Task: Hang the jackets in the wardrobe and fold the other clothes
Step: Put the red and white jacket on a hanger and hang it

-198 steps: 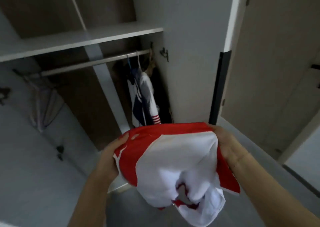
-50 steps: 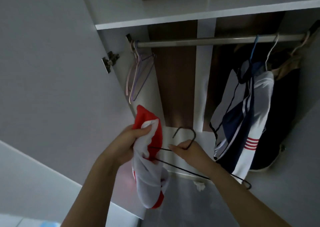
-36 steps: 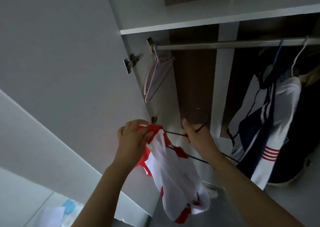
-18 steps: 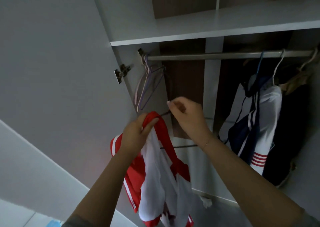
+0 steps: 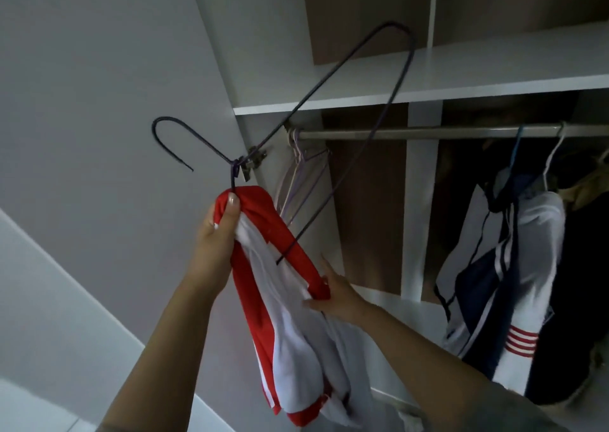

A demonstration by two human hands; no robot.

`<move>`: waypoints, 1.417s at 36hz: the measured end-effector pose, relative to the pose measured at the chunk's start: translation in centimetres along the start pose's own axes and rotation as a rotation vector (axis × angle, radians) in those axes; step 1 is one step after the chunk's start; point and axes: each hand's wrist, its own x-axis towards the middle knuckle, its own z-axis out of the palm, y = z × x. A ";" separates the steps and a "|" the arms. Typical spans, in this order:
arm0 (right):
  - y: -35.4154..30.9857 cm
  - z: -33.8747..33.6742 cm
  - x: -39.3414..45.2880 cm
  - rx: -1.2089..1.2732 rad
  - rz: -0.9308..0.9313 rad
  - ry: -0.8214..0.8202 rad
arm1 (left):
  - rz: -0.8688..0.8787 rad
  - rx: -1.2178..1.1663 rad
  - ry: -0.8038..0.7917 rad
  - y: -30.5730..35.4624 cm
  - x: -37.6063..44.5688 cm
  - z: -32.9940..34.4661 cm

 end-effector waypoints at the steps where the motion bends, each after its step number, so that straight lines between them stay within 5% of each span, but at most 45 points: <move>1: 0.2 0.0 0.7 -0.034 0.044 -0.021 | 0.005 0.015 -0.003 0.3 -0.2 -0.3; 7: 1.4 -1.6 1.6 -0.116 0.109 -0.162 | 0.049 0.093 0.031 0.9 -1.1 -3.2; 19: -0.3 -14.5 -2.2 0.281 0.149 0.024 | 0.205 0.539 -0.064 0.2 -2.6 -4.8; 24: -2.8 -17.5 -3.6 0.250 0.154 0.131 | 0.220 0.789 -0.211 -1.4 -2.3 -4.2; 29: -4.4 -18.3 -4.3 0.029 0.156 0.301 | 0.277 1.109 -0.177 -3.3 -1.7 -2.0; 34: -6.1 -17.6 -5.9 0.049 0.109 0.308 | 0.310 1.025 -0.080 -4.8 -2.1 0.8; 39: -8.3 -17.2 -8.7 0.151 -0.019 -0.179 | 0.397 0.923 -0.088 -5.4 -2.5 3.5; 41: -8.1 -17.3 -9.2 0.026 -0.169 -0.039 | 0.413 0.840 -0.095 -5.1 -2.4 4.0; 44: -6.9 -18.5 -9.4 -0.431 -0.359 0.431 | 0.427 0.722 -0.101 -4.6 -2.0 4.3; 51: -7.0 -17.4 -10.6 -0.457 -0.287 0.310 | 0.474 0.702 -0.116 -3.8 -1.0 5.6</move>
